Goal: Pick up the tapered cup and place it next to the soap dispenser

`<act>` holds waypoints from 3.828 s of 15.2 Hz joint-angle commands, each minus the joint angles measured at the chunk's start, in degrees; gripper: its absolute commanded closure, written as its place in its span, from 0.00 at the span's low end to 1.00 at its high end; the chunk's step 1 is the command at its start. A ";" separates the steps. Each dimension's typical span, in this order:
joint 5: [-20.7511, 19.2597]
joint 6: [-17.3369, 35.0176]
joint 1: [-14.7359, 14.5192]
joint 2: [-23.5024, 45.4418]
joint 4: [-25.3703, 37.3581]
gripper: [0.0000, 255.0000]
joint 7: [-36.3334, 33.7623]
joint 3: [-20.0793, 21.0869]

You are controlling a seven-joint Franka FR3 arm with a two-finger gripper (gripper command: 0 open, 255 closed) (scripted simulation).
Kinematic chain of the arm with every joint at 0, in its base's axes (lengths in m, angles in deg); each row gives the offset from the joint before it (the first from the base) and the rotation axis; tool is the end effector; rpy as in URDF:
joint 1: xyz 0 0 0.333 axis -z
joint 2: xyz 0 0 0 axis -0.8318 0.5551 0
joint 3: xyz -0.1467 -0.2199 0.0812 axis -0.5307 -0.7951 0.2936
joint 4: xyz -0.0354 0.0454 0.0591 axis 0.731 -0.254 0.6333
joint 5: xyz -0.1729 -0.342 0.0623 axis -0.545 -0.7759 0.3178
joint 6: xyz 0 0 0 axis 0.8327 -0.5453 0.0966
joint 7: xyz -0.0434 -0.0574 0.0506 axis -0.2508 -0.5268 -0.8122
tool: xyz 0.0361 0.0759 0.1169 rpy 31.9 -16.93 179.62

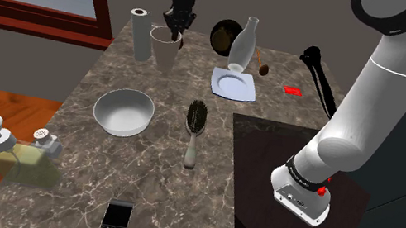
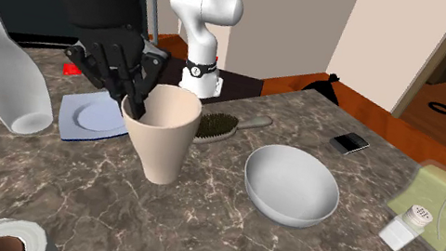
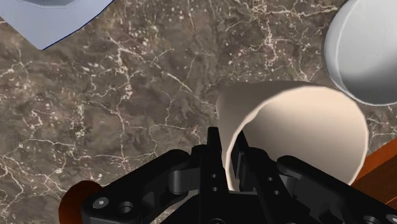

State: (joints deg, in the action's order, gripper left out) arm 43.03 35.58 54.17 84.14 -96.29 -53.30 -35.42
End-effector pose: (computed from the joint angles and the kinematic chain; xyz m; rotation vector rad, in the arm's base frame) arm 0.5990 0.0968 0.3965 -3.0064 -0.0791 0.0331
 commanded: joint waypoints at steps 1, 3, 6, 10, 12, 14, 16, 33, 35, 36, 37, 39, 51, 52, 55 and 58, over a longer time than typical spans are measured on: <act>-0.05 -1.51 -0.02 -0.11 1.41 1.00 -0.24 0.02; -0.09 -2.98 -0.01 -0.29 2.71 1.00 -0.40 0.01; -0.14 -5.22 0.01 -0.46 4.79 1.00 -0.66 0.01; -0.21 -8.26 0.02 -0.49 7.81 1.00 -1.01 0.01; -0.25 -9.80 0.02 -0.43 9.44 1.00 -1.20 0.01; -0.29 -11.38 0.02 -0.31 11.14 1.00 -1.38 0.01; -0.33 -12.97 0.02 -0.12 12.93 1.00 -1.58 0.02; -0.83 -28.27 -0.26 4.80 33.26 1.00 -3.58 0.16; -0.92 -30.46 -0.35 5.98 36.64 1.00 -3.89 0.20; -0.98 -31.61 -0.41 6.66 38.48 1.00 -4.05 0.22; -1.03 -32.81 -0.48 7.40 40.43 1.00 -4.22 0.25; -1.17 -35.42 -0.64 9.15 44.81 1.00 -4.60 0.30; -1.23 -28.77 -9.11 -0.89 29.83 1.00 -17.42 5.05; -1.29 -28.41 -9.90 -1.27 29.26 1.00 -18.69 5.57; -1.56 -27.51 -12.28 -1.96 28.14 1.00 -22.58 7.19; -2.00 -26.86 -14.77 -1.99 27.91 1.00 -26.58 8.84</act>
State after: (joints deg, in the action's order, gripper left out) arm 41.24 8.77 40.25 81.91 -68.85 -78.45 -27.12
